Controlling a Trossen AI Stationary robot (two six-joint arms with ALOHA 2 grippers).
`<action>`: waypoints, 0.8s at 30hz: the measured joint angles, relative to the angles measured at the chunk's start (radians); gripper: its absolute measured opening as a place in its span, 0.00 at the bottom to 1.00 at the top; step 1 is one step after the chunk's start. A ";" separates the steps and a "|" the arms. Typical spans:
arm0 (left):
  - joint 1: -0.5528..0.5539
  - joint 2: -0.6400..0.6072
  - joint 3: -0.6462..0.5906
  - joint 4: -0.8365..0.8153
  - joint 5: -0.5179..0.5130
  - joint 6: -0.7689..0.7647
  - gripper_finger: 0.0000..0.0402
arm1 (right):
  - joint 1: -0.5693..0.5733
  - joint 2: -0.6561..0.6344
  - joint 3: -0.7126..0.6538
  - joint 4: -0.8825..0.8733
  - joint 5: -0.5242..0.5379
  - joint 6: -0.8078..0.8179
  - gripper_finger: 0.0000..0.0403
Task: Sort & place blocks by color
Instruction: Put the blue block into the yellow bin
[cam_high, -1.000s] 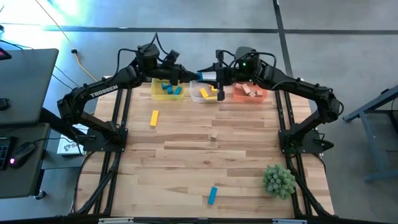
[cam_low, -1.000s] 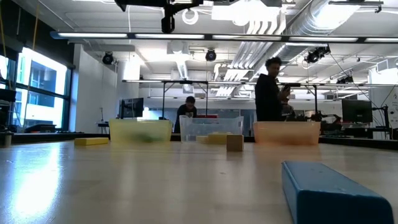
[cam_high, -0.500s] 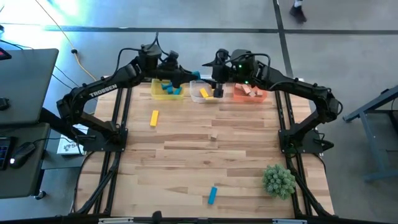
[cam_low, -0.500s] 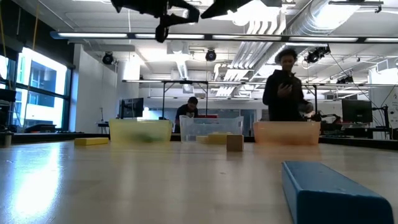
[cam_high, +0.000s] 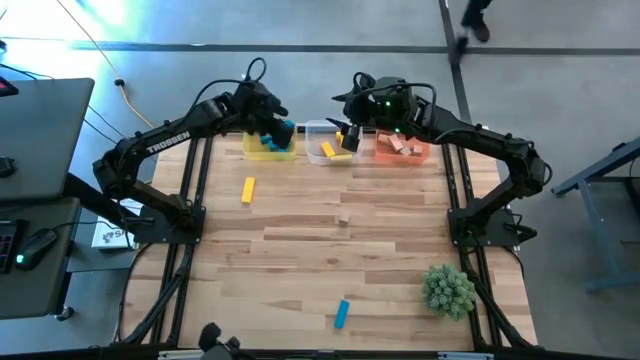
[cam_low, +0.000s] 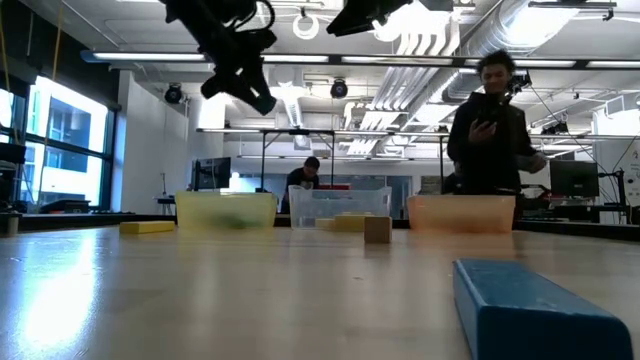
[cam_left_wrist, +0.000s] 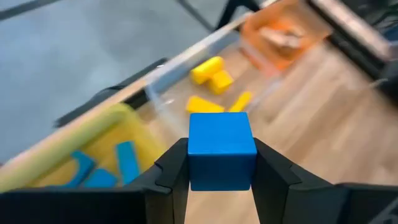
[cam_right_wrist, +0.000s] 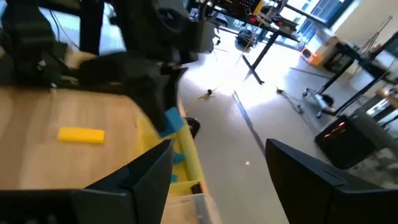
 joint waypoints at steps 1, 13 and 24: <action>0.008 0.004 0.000 -0.009 -0.014 0.010 0.27 | 0.001 0.000 0.000 0.000 -0.001 0.024 0.60; 0.103 0.191 0.000 -0.078 -0.043 0.150 0.28 | 0.012 0.000 0.000 0.000 -0.004 0.313 0.60; 0.158 0.379 0.000 -0.067 -0.043 0.218 0.28 | 0.074 0.000 0.000 -0.025 -0.008 0.434 0.60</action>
